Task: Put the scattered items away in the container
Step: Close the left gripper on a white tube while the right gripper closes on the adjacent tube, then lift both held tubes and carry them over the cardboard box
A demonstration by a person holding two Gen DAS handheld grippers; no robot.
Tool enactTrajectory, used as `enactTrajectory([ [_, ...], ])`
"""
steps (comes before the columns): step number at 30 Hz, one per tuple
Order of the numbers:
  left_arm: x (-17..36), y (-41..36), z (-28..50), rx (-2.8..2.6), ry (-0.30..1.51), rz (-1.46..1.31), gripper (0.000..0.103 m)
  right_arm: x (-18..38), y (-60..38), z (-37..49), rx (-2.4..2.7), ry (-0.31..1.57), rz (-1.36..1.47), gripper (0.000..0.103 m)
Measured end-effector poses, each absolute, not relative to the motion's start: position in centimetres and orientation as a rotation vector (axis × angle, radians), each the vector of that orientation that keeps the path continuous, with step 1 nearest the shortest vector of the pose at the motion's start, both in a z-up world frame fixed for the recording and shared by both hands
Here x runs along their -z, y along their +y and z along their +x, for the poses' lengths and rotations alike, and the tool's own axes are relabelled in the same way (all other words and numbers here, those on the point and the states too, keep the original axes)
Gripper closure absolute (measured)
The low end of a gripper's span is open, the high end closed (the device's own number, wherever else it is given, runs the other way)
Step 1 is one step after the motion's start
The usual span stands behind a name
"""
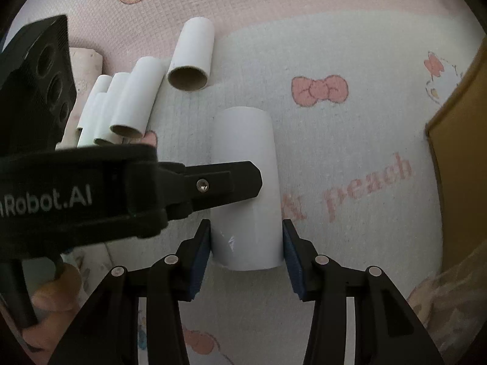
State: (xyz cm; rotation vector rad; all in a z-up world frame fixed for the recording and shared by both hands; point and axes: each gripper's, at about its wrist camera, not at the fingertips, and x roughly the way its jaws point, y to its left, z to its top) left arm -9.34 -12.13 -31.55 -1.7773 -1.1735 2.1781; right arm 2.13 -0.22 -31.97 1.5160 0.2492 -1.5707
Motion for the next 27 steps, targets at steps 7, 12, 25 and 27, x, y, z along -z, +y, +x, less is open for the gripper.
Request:
enactTrajectory([
  [7,30.4,-11.7,-6.5,-2.225,-1.218,-1.752,0.06,30.9,0.9,3.5,1.535,0.239,1.52,0.061],
  [12,29.2,-11.7,-4.8,-2.201,-1.324,-1.696,0.06,29.3,3.7,4.5,1.562,0.309,1.456,0.061],
  [25,18.9,-10.2,-3.1,-2.368,-1.231,-1.439,0.06,20.0,5.7,5.2,1.684,0.318,1.221,0.061],
  [27,17.1,-9.6,-3.2,-2.399,-1.186,-1.401,0.06,18.4,6.5,5.0,1.708,0.303,1.181,0.061],
])
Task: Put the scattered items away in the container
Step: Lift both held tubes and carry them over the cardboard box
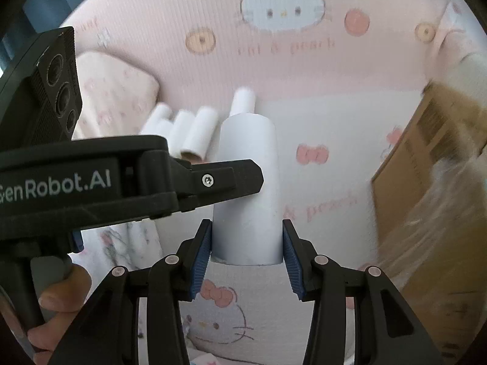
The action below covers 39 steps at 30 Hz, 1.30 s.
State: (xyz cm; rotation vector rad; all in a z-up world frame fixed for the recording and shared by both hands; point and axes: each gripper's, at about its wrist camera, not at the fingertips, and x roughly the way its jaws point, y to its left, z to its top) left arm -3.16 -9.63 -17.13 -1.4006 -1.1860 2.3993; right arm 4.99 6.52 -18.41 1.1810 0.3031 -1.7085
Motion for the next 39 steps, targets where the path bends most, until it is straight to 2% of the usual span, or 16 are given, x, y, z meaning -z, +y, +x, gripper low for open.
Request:
enactTrajectory([
  [9,10.7,-5.2,-5.2,-2.441,-1.036,-1.26,0.06,13.1,10.4,3.0,1.836,0.263,1.03,0.061],
  [19,8.2,2.5,-10.3,-2.383,-0.849,-1.279,0.06,11.8,15.7,-3.0,1.963,0.177,1.034,0.061],
  [30,12.9,13.5,-17.1,-2.209,-0.681,-1.556,0.06,17.5,22.2,-11.7,1.958,0.016,1.349,0.061],
  [39,18.5,16.5,-22.6,-2.089,-0.664,-1.728,0.06,23.2,22.8,-18.9,1.814,-0.024,1.647,0.061],
])
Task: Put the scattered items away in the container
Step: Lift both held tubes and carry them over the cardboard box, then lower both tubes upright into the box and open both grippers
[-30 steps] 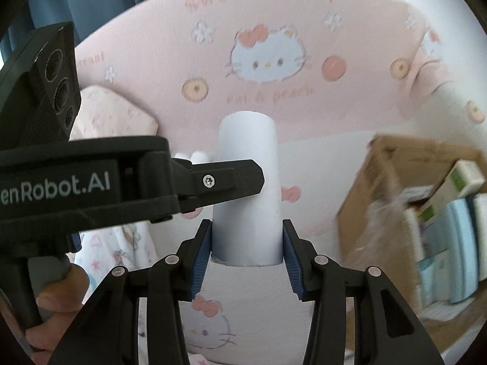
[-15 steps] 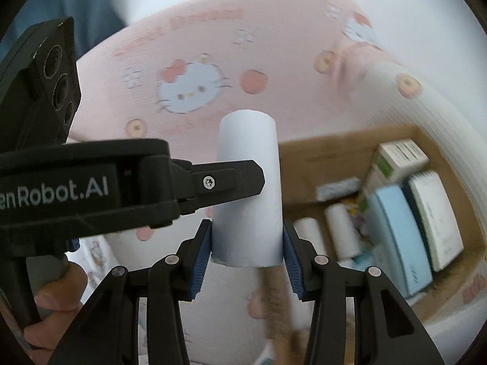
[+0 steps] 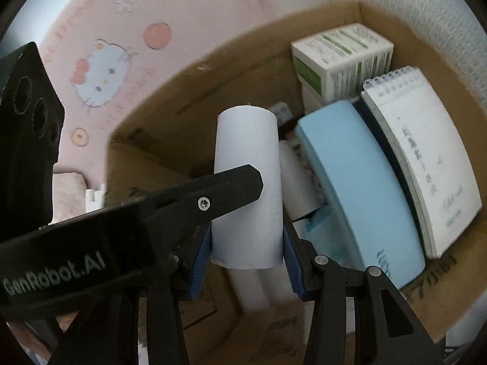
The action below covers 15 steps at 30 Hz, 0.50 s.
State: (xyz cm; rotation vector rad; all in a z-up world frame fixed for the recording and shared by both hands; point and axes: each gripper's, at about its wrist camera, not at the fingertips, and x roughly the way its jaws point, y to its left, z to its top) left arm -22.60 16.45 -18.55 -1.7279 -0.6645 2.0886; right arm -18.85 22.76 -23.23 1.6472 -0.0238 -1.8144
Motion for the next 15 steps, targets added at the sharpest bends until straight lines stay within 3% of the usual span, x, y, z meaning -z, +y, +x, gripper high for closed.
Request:
enactTrajectory([
  [15,24.0,16.0,-27.6,-1.998,-0.786,-1.965,0.063,27.3,19.8,-23.5,1.783,0.027,1.821,0.06],
])
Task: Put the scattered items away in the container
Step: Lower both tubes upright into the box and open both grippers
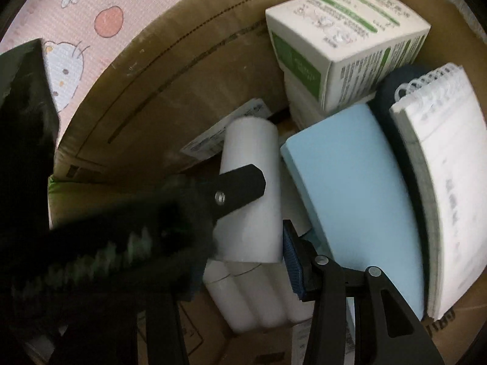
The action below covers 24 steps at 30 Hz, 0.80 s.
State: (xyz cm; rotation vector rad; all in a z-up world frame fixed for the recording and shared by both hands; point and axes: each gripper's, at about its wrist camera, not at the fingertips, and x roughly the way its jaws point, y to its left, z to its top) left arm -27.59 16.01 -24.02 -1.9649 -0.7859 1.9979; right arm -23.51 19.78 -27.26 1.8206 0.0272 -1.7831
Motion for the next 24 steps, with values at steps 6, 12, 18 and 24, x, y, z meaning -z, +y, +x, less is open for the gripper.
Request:
enactTrajectory([
  [6,24.2,16.1,-28.2,-2.004,-0.771,-1.956,0.071,26.4,20.6,-23.5,1.819,0.019,1.853,0.058],
  [12,24.5,17.4,-28.6,-1.992,-0.732,-1.958,0.071,23.4,23.9,-22.1,1.887,-0.024,1.803,0.052],
  [18,24.6,16.9,-28.1,-2.0,-0.688,-2.015,0.071,22.5,26.2,-20.6,1.92,0.028,1.801,0.052],
  [24,25.2,17.3,-28.5,-2.059,-0.549,-2.159,0.07,22.2,28.2,-20.0,1.953,-0.032,1.774,0.052],
])
